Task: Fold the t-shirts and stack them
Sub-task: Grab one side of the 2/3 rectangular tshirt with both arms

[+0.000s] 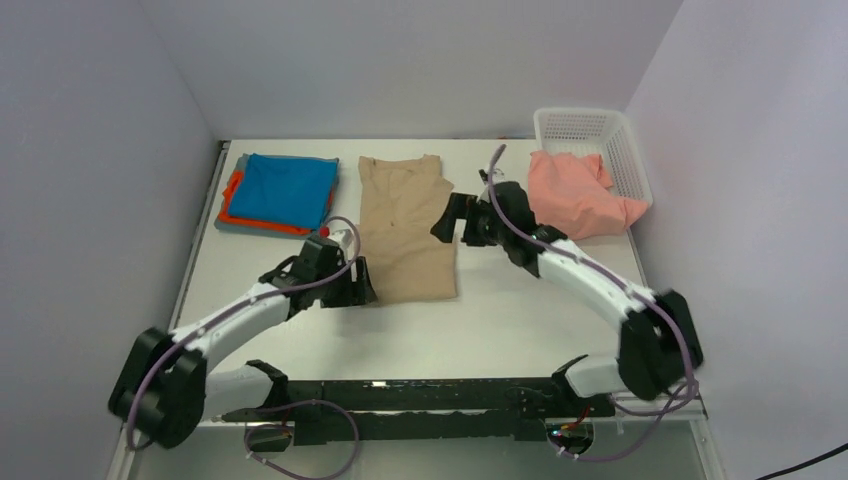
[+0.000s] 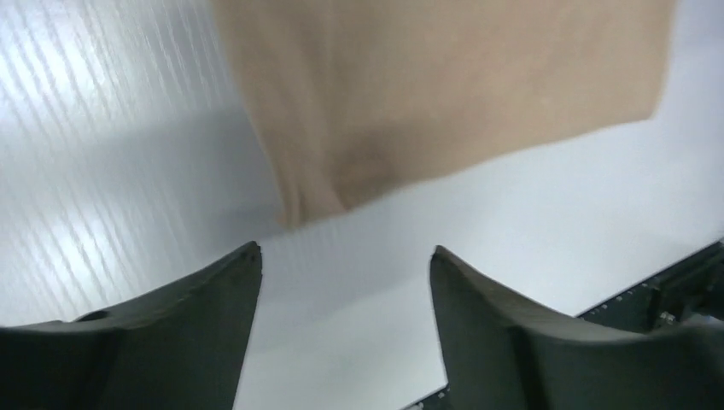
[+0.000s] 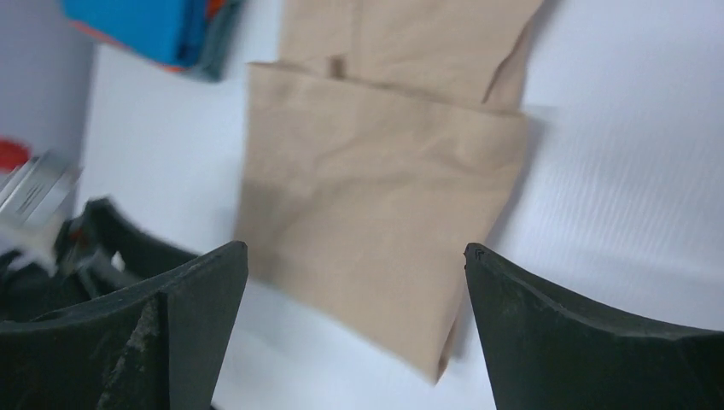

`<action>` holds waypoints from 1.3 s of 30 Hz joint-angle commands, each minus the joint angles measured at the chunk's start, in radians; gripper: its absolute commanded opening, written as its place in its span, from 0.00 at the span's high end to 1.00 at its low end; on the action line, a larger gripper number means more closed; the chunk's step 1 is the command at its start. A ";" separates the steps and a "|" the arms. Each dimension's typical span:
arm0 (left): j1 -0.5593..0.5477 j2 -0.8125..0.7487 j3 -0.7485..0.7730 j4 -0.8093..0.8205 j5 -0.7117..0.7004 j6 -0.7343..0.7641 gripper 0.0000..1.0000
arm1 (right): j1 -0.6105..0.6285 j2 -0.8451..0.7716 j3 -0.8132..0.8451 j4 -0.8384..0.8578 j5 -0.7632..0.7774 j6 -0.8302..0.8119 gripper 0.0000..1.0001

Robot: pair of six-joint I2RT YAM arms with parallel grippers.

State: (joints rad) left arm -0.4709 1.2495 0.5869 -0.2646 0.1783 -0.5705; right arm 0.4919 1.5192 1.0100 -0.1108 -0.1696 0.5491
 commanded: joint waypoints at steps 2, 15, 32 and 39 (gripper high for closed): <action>-0.016 -0.223 -0.042 -0.144 -0.080 -0.039 0.16 | 0.033 -0.350 -0.250 0.014 0.065 0.082 0.00; -0.009 -0.235 -0.220 0.175 -0.130 -0.225 0.23 | 0.160 -0.340 -0.473 0.176 -0.013 0.254 0.02; 0.032 0.070 -0.231 0.366 -0.057 -0.290 0.99 | 0.176 -0.056 -0.477 0.293 0.144 0.336 0.48; 0.032 0.085 -0.223 0.333 -0.090 -0.280 1.00 | 0.174 -0.035 -0.479 0.241 0.229 0.319 0.56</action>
State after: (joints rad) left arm -0.4389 1.3056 0.3794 0.1627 0.1387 -0.8700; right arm 0.6628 1.4551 0.5381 0.1452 -0.0250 0.8757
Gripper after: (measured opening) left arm 0.025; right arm 0.456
